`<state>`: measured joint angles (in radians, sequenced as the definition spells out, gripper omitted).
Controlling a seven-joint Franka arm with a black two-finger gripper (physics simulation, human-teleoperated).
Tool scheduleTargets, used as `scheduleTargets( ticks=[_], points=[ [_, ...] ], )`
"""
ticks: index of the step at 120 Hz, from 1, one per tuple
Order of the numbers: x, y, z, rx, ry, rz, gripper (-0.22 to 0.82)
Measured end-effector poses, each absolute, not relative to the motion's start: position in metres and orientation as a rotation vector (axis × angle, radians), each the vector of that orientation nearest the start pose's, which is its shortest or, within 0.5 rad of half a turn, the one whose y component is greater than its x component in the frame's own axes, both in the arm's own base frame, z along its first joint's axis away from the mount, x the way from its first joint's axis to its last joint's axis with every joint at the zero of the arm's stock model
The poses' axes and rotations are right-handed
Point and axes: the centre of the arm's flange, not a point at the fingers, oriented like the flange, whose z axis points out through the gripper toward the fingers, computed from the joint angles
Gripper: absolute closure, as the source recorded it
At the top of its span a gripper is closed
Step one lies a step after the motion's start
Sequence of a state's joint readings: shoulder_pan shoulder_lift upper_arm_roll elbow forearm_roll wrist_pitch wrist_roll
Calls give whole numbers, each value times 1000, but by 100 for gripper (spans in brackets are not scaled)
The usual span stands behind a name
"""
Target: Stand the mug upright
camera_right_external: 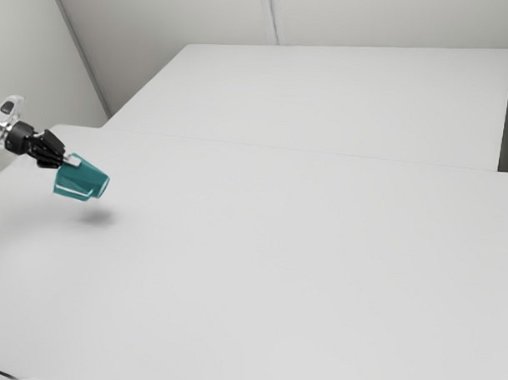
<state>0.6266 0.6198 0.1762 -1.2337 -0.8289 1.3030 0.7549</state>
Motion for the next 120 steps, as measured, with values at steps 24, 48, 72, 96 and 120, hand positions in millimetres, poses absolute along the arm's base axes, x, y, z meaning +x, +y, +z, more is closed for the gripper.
scheduleTargets(
  ticks=[24, 48, 72, 96, 120],
  points=[
    [589, 259, 466, 2499, -173, 12, 78],
    [619, 131, 498, 2798, -426, -51, 78],
    [595, 74, 511, 2997, -513, 12, 79],
    [591, 46, 481, 3126, -507, 90, 79],
    [610, 38, 439, 3190, -462, 95, 79]
  ],
)
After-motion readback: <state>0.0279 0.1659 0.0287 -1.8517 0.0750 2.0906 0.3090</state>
